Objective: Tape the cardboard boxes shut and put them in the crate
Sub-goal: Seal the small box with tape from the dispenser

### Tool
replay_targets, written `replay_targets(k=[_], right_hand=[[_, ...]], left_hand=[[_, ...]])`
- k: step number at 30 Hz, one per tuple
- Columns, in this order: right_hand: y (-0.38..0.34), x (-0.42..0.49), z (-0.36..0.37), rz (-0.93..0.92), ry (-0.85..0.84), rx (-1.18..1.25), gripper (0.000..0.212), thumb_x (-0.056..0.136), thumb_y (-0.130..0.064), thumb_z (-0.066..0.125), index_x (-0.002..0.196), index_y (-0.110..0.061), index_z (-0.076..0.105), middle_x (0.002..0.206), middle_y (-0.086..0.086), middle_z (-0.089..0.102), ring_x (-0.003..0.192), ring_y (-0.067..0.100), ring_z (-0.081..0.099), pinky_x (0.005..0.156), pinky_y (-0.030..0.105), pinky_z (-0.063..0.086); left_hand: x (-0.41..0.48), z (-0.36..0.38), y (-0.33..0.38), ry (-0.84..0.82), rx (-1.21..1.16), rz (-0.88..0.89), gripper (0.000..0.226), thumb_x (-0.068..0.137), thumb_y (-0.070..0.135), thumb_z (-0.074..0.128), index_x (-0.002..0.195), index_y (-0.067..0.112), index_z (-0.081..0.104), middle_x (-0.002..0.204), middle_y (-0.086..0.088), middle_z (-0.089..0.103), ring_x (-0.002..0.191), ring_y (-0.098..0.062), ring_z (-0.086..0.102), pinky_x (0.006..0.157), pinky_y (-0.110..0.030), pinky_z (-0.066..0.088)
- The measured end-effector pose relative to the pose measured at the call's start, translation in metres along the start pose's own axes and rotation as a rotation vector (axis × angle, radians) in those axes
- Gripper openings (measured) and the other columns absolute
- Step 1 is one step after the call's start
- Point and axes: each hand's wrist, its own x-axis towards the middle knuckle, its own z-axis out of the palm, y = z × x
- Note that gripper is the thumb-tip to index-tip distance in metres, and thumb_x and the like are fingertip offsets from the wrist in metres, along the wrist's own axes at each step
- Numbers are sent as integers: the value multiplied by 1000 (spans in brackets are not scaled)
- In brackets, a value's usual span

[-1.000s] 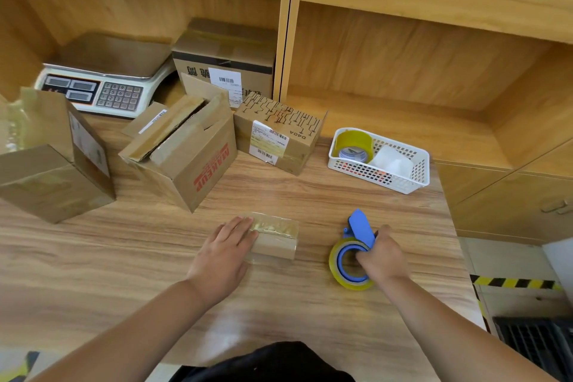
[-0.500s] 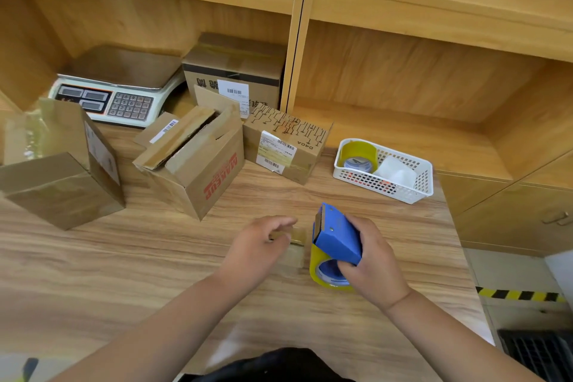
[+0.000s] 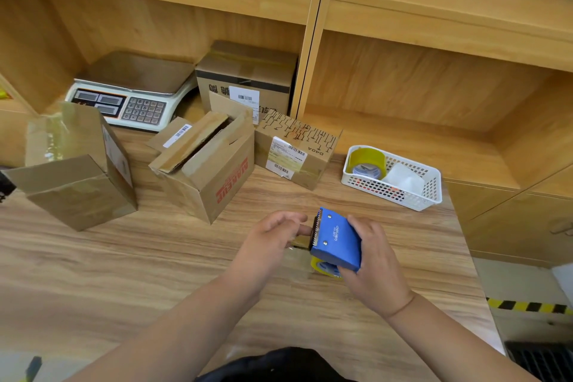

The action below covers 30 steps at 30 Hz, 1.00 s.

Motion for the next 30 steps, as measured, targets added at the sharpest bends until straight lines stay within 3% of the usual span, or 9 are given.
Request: replay_targets(k=[2, 5, 8, 12, 15, 17, 21, 26, 30], right_hand=[[1, 0, 1, -33, -12, -12, 62, 77, -32, 55, 131, -10, 35, 115, 5, 44, 100, 24, 46, 83, 36, 48], [1, 0, 1, -58, -44, -37, 63, 77, -28, 55, 134, -8, 34, 118, 4, 43, 104, 23, 46, 89, 33, 42], [1, 1, 0, -60, -118, -78, 68, 74, -20, 55, 137, -8, 32, 119, 5, 43, 106, 23, 44, 93, 29, 38], [-1, 12, -3, -55, -260, -169, 80, 67, -14, 70, 138, -7, 33, 112, 9, 54, 98, 21, 43, 90, 22, 32], [-3, 23, -3, -85, -271, -259, 73, 69, -32, 61, 135, -8, 37, 107, 8, 58, 96, 19, 44, 86, 26, 39], [-5, 29, -3, -79, -305, -301, 85, 61, -29, 73, 135, -10, 37, 107, 6, 60, 96, 16, 45, 80, 27, 48], [-4, 37, 1, -91, -368, -297, 98, 53, -24, 85, 137, -12, 36, 110, 5, 59, 96, 20, 57, 77, 28, 52], [-3, 45, 1, -90, -456, -312, 92, 62, -28, 78, 142, -13, 35, 117, 4, 56, 101, 21, 57, 82, 25, 47], [-1, 49, 1, -80, -536, -299, 80, 74, -38, 67, 143, -11, 36, 122, 7, 55, 105, 26, 59, 85, 26, 40]], left_hand=[[3, -1, 0, 44, -80, -41, 14, 86, 24, 62, 91, 12, 68, 80, 10, 72, 78, 0, 61, 74, -22, 42], [8, -3, -4, 58, -82, -68, 1, 83, 12, 65, 82, 13, 65, 77, 7, 68, 70, -1, 59, 59, -12, 42], [13, -8, -6, 107, -37, -91, 8, 83, 5, 64, 77, 10, 66, 73, 3, 68, 54, 3, 56, 48, -7, 38], [25, -19, -6, 145, 2, -118, 12, 81, 10, 70, 69, 11, 67, 64, 2, 69, 62, -11, 56, 60, -19, 45], [36, -28, -6, 184, 72, -95, 13, 78, 12, 74, 67, 10, 69, 74, -9, 70, 68, -15, 57, 71, -29, 46], [43, -34, -6, 188, 74, -92, 11, 78, 10, 75, 69, 8, 69, 78, -11, 71, 69, -14, 59, 73, -26, 47], [52, -44, -7, 162, 106, -86, 13, 80, 9, 73, 68, 8, 67, 73, -6, 70, 55, -1, 55, 58, -16, 40], [60, -64, -12, 203, 89, -87, 9, 82, 8, 71, 76, 2, 69, 66, -3, 70, 49, 1, 53, 50, -10, 39], [68, -84, -19, 217, 88, -85, 14, 83, 7, 69, 69, 5, 68, 66, -4, 69, 52, -3, 51, 48, -9, 39]])
